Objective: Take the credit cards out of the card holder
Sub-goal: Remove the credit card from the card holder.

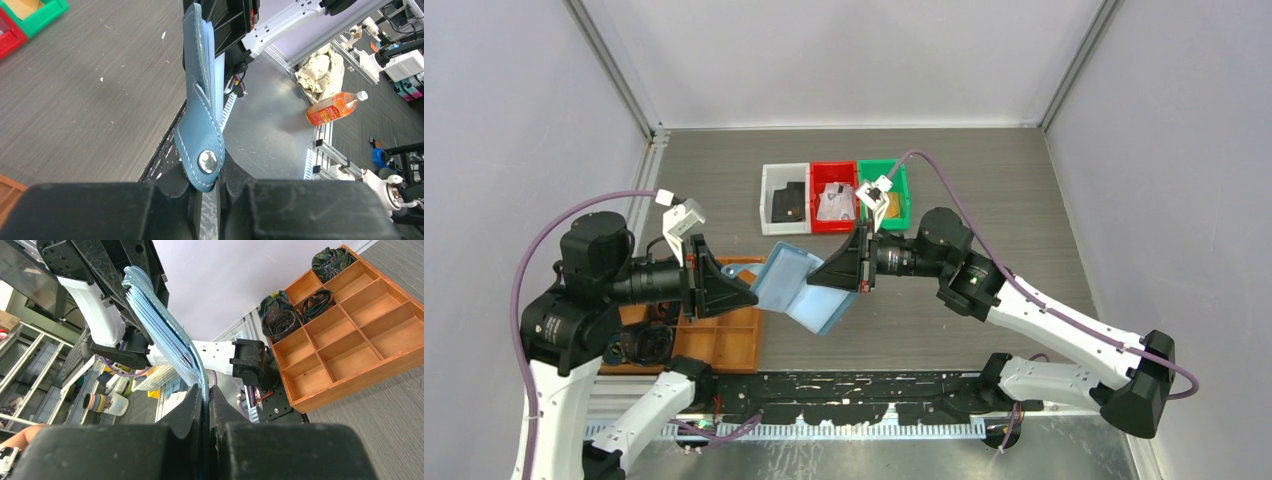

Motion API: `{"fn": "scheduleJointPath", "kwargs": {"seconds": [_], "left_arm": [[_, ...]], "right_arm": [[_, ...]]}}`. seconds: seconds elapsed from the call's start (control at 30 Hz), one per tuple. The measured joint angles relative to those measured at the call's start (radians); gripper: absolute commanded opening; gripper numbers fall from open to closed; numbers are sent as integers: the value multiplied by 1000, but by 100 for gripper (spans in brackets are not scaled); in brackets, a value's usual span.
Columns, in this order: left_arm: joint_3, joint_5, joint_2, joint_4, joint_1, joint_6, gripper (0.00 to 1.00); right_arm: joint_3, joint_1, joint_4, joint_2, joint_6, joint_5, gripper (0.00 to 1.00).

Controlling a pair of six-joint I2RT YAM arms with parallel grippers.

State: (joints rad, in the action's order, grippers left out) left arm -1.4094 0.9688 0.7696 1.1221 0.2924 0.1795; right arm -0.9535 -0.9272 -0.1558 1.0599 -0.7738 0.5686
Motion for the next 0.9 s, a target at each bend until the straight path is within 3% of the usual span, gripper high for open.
{"fn": "scheduleJointPath", "kwargs": {"seconds": [0.33,0.6,0.9], "left_arm": [[17,-11,-18,-92,0,101,8],[60,-38,-29,-183,0,212,20],[164,-161,-68,-323,0,337,19]], "right_arm": [[0,5,-13,0,-5,1,1],[3,12,-24,0,-10,-6,1],[17,-7,-73,2,-23,4,1]]}}
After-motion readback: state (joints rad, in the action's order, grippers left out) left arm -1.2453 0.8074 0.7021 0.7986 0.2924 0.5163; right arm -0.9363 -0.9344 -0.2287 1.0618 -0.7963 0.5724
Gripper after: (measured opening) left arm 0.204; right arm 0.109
